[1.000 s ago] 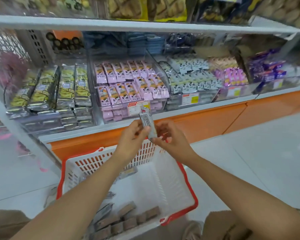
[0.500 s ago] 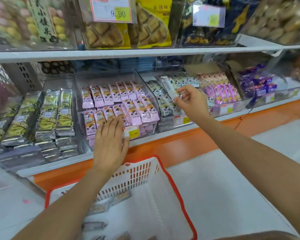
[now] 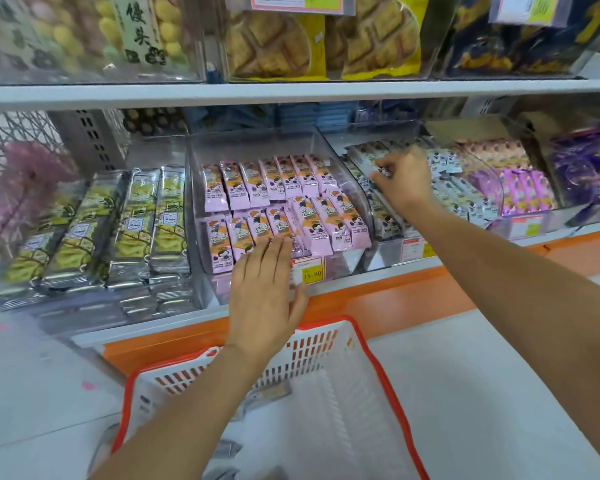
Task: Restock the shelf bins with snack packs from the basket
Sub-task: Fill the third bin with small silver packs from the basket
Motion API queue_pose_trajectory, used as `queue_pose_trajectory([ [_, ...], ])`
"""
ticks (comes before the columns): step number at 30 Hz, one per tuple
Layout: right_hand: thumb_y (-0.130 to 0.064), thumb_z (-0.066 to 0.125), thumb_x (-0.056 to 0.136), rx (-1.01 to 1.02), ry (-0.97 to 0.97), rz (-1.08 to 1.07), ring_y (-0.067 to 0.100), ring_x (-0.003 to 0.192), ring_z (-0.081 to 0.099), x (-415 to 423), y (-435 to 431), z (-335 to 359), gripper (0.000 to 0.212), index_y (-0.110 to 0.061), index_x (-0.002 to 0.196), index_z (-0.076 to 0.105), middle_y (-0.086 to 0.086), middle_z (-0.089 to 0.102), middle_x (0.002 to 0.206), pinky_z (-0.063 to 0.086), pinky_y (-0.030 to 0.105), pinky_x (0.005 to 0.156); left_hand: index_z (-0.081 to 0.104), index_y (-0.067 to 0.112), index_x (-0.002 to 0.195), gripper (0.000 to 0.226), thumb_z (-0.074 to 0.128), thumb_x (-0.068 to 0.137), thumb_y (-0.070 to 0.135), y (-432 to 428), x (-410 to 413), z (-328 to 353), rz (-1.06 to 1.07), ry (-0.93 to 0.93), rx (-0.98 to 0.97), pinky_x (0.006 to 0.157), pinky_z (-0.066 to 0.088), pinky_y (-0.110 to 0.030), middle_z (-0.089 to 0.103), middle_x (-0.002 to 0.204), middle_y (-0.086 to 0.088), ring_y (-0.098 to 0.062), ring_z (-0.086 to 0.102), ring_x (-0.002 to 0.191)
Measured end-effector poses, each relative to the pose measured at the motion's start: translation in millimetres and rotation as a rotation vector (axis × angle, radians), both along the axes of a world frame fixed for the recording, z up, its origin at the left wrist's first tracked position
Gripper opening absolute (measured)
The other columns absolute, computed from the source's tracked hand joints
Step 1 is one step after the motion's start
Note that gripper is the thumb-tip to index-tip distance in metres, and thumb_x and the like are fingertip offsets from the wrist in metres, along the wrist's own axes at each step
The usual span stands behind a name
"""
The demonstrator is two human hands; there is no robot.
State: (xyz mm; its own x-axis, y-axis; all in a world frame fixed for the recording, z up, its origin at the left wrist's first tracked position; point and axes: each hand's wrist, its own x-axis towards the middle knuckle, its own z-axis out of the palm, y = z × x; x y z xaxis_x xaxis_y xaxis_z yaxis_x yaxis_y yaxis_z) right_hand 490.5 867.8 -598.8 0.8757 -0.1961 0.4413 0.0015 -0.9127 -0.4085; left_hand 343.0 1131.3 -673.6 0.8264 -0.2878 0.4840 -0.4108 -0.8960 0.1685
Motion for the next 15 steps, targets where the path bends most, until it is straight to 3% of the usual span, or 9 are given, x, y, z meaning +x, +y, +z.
queue_pose_trajectory([
  [4,-0.027,0.067,0.090,0.002,0.009,0.021,0.031,0.117,0.049,-25.7,7.4,7.2,0.035,-0.012,0.122,0.066,0.017,0.051,0.122,0.042,0.037,0.100,0.042,0.004,0.147,0.064,0.034,0.096,0.043,4.9,-1.9,2.0,-0.021,0.045,0.028,0.117,0.017,-0.041,0.046,0.149,-0.012,-0.029,0.037,0.141],
  [8,-0.020,0.063,0.092,0.135,-0.138,0.154,0.018,0.091,0.057,-80.4,31.0,10.7,0.020,-0.015,0.111,0.066,-0.002,0.052,0.100,0.049,0.032,0.080,0.032,0.005,0.152,0.064,0.038,0.095,0.034,17.5,-9.9,4.2,-0.103,0.027,0.042,0.123,0.005,-0.041,0.031,0.159,-0.011,-0.028,0.025,0.148],
  [12,-0.011,0.062,0.092,0.246,-0.125,0.377,0.002,0.070,0.051,-141.0,66.1,-7.3,0.009,-0.017,0.098,0.066,-0.002,0.057,0.088,0.041,0.013,0.063,0.036,0.008,0.150,0.063,0.042,0.090,0.025,42.6,-35.9,-9.2,-0.086,-0.022,0.093,0.122,0.009,-0.047,0.033,0.153,-0.012,-0.032,0.031,0.142],
  [15,-0.012,0.062,0.091,0.277,-0.021,0.514,0.003,0.072,0.052,-178.9,95.3,-41.3,0.008,-0.014,0.099,0.066,-0.007,0.057,0.086,0.042,0.015,0.065,0.042,0.008,0.147,0.064,0.040,0.085,0.025,68.8,-55.8,-27.6,-0.046,-0.013,0.124,0.115,0.017,-0.049,0.038,0.144,-0.013,-0.033,0.037,0.133],
])
